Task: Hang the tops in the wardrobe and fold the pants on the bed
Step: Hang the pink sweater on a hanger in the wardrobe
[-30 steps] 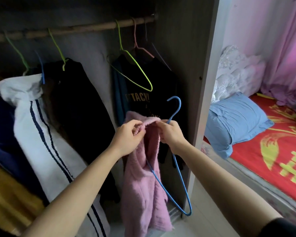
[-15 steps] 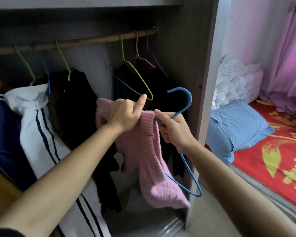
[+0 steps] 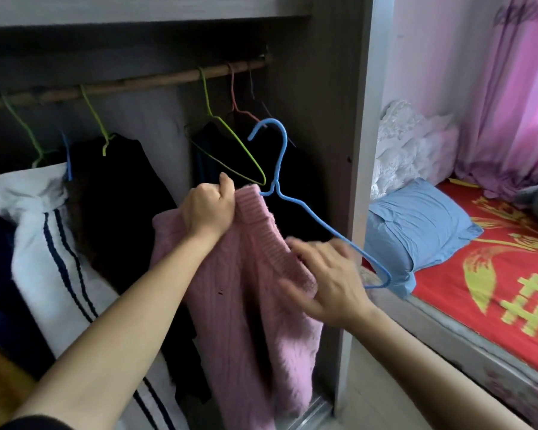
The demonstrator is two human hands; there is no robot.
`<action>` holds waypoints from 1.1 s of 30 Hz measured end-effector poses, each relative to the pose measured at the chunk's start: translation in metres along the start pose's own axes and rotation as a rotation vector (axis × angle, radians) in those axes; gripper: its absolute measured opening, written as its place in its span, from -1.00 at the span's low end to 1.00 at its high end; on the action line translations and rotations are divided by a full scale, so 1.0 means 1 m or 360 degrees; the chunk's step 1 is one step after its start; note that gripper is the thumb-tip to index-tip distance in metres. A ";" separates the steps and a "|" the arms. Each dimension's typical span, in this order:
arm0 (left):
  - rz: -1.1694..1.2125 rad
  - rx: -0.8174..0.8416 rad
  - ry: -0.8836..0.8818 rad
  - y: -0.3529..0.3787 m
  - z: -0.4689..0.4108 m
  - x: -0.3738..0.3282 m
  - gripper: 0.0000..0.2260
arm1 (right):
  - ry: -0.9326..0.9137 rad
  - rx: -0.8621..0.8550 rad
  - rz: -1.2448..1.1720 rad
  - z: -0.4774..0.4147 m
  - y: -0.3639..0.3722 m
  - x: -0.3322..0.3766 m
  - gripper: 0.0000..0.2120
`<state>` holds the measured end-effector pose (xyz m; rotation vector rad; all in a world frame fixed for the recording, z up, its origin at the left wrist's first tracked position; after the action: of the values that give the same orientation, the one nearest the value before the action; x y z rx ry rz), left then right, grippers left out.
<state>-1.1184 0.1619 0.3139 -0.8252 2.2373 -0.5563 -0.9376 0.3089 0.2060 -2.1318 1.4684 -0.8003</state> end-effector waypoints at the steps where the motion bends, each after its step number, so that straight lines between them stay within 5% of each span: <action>1: 0.0031 -0.0005 -0.0013 0.000 -0.001 -0.001 -0.45 | 0.0024 0.0276 -0.0043 0.009 0.014 0.000 -0.34; 3: 0.0055 0.0002 -0.0014 0.002 -0.002 -0.002 -0.45 | 0.0066 0.0565 -0.0212 0.021 0.032 0.000 -0.48; 6: 0.0045 -0.0004 -0.0041 0.006 -0.004 0.005 -0.46 | -0.0085 0.0422 -0.0152 0.025 0.029 0.006 -0.75; 9: 0.0024 0.0007 -0.0174 0.008 -0.005 0.014 -0.50 | -0.0299 0.0210 -0.0002 0.030 0.024 0.028 -0.72; 14: 0.0016 0.0027 -0.0275 0.009 -0.008 0.028 -0.52 | 0.0057 0.0780 -0.0370 0.048 0.028 0.018 -0.59; 19: 0.0084 0.0059 -0.0421 0.003 -0.008 0.060 -0.54 | 0.0074 0.0326 -0.0024 0.050 -0.014 -0.033 -0.73; 23: 0.0254 0.0135 -0.0555 0.006 -0.006 0.071 -0.51 | 0.0647 -0.0091 -0.0307 0.048 -0.021 -0.041 -0.12; 24: 0.0278 0.0157 -0.0575 0.007 -0.005 0.071 -0.52 | 0.0779 -0.0142 -0.0370 0.048 -0.021 -0.043 -0.10; 29: 0.0329 0.0199 -0.0566 0.013 0.002 0.071 -0.49 | 0.0850 -0.0183 -0.0184 0.039 -0.030 -0.044 -0.66; 33: 0.0288 0.0077 -0.0545 0.015 0.015 0.050 -0.20 | 0.0735 -0.0285 0.0069 0.029 -0.040 -0.043 -0.73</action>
<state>-1.1425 0.1355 0.2728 -0.6313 1.9504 -0.3518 -0.9022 0.3635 0.2005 -2.1232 1.8689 -1.2487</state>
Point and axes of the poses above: each hand's wrist, its own z-axis away from the middle knuckle, its own y-axis out of the palm, x = y × z, the point moved 3 cm from there along -z, towards the middle knuckle, and after that the axes turned 5 degrees about x, right-handed, at the moved point
